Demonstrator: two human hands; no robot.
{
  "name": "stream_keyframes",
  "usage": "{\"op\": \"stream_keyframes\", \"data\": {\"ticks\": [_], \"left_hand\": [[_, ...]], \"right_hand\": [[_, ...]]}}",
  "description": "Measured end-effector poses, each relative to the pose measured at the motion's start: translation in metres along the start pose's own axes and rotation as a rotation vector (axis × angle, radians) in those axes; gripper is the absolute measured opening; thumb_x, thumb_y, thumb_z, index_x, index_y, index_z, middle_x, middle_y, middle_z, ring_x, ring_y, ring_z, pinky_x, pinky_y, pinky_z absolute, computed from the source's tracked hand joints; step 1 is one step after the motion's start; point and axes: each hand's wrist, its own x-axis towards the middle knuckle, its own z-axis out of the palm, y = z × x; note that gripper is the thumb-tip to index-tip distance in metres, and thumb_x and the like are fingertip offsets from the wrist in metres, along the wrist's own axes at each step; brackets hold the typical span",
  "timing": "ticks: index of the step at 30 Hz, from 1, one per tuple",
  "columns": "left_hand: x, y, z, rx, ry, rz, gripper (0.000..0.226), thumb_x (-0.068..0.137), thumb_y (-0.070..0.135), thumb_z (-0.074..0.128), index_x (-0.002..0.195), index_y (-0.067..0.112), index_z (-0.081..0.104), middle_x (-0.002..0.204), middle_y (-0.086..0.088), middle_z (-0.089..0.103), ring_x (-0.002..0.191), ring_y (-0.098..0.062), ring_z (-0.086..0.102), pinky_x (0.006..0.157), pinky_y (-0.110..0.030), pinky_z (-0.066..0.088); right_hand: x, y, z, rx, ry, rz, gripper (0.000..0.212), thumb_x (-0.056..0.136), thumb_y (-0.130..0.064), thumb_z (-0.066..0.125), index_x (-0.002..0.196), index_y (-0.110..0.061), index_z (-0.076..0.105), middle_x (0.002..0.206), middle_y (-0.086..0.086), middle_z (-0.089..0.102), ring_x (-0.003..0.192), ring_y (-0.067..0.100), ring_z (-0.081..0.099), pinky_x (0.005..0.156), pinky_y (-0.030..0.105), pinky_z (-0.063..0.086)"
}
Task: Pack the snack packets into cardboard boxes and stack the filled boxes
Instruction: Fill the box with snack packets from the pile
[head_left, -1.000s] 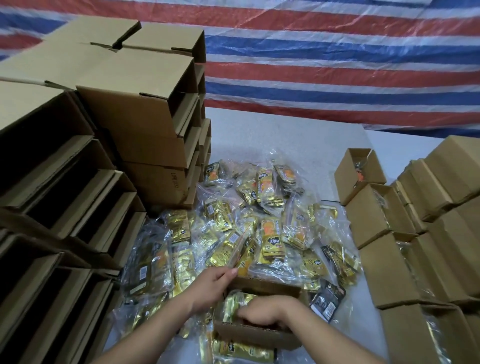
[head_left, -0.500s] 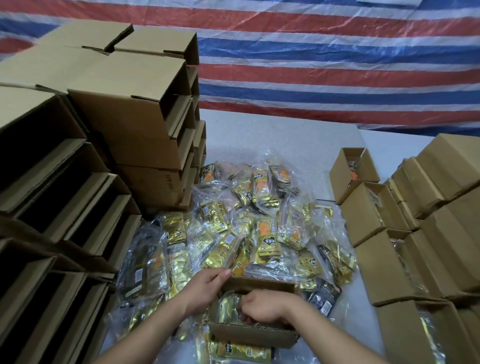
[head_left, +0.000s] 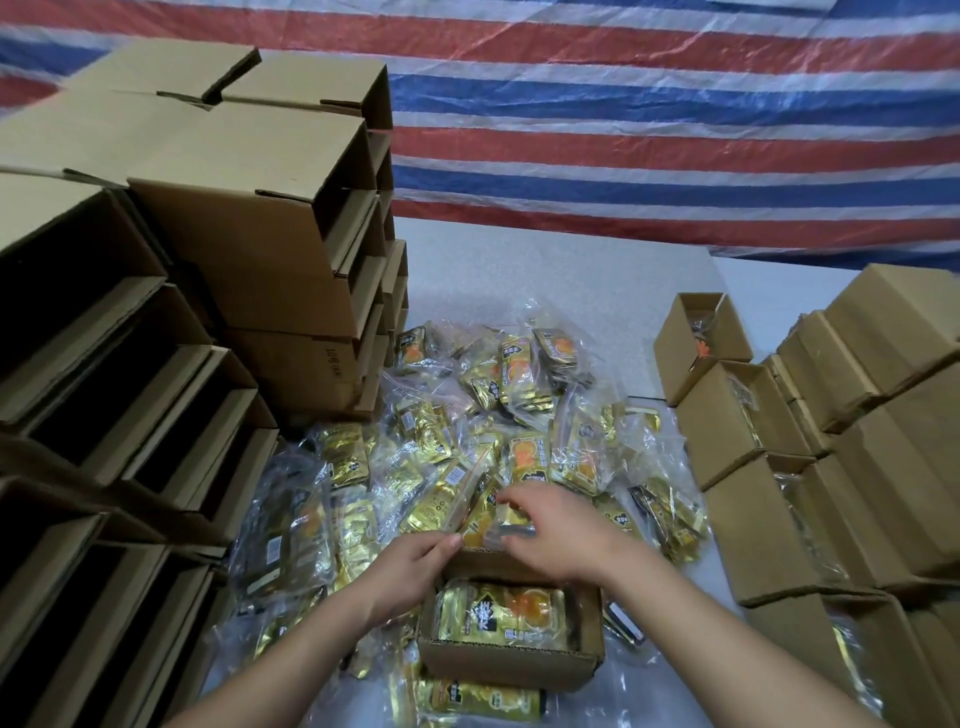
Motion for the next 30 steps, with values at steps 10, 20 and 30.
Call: {"op": "stream_keyframes", "data": {"ticks": [10, 20, 30], "left_hand": [[-0.002, 0.001, 0.002, 0.021, 0.02, -0.056, 0.036, 0.104, 0.043, 0.044, 0.082, 0.029, 0.069, 0.067, 0.016, 0.063, 0.061, 0.008, 0.054, 0.061, -0.016, 0.039], [0.012, 0.037, 0.001, 0.079, -0.007, -0.044, 0.039, 0.102, 0.045, 0.043, 0.09, 0.019, 0.07, 0.08, 0.004, 0.065, 0.073, -0.009, 0.059, 0.067, -0.022, 0.044], [0.039, 0.191, 0.028, -0.214, 0.339, 0.118, 0.09, 0.085, 0.074, 0.036, 0.156, 0.021, 0.025, 0.159, 0.0, 0.033, 0.137, -0.012, 0.037, 0.113, -0.036, 0.029]], "right_hand": [[0.006, 0.026, 0.046, -0.196, -0.185, 0.007, 0.012, 0.101, -0.04, 0.051, 0.094, -0.03, 0.054, 0.09, -0.003, 0.064, 0.078, 0.016, 0.059, 0.066, 0.03, 0.045], [-0.014, 0.037, 0.032, -0.052, -0.046, 0.068, 0.018, 0.101, -0.036, 0.051, 0.083, -0.032, 0.05, 0.075, -0.009, 0.053, 0.071, 0.013, 0.055, 0.064, 0.032, 0.042], [-0.048, 0.108, -0.074, 0.255, 0.523, 0.485, 0.021, 0.101, -0.037, 0.052, 0.108, -0.023, 0.066, 0.095, -0.001, 0.07, 0.088, 0.021, 0.065, 0.077, 0.034, 0.053]]}}
